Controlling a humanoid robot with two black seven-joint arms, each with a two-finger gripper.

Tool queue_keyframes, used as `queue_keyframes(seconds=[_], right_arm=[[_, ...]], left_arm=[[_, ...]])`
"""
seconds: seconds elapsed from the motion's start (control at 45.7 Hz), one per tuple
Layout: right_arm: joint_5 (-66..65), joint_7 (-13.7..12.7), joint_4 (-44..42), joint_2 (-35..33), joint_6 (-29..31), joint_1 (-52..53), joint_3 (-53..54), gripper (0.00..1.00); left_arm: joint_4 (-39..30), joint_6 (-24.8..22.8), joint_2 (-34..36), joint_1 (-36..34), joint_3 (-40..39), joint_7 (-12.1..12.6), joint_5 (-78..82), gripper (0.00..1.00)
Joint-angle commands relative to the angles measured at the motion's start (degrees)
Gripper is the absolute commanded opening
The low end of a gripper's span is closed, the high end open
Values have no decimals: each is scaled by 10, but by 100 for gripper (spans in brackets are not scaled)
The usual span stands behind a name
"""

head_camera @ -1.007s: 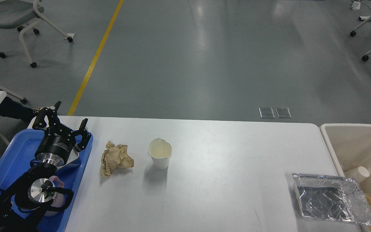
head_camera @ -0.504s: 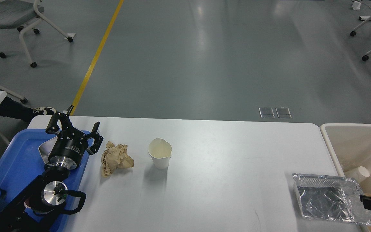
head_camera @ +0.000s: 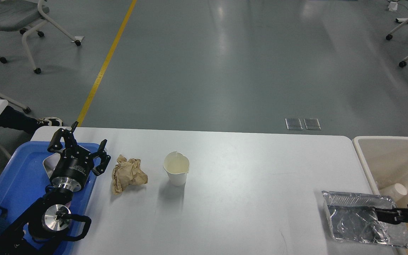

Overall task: Tidy desktop
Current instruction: 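Lower the right gripper onto the foil tray and grasp it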

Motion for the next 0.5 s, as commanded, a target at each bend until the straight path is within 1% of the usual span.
queue_keyframes(seconds=[0.0,0.153,0.285,0.482], right_arm=[[14,1,-17,6,0,1,-3,100],[23,1,-58,32,0,1,-13,100],[36,3,-63,35,-1,1,-15,100],[57,3,-86,49,2,1,-16,100]], left_arm=[[0,1,-1,0,0,1,0,96],[0,2,-6,0,1,2,0,96],[0,2,-5,0,1,15,0,96],[0,2,-2,4,1,17,0,96]])
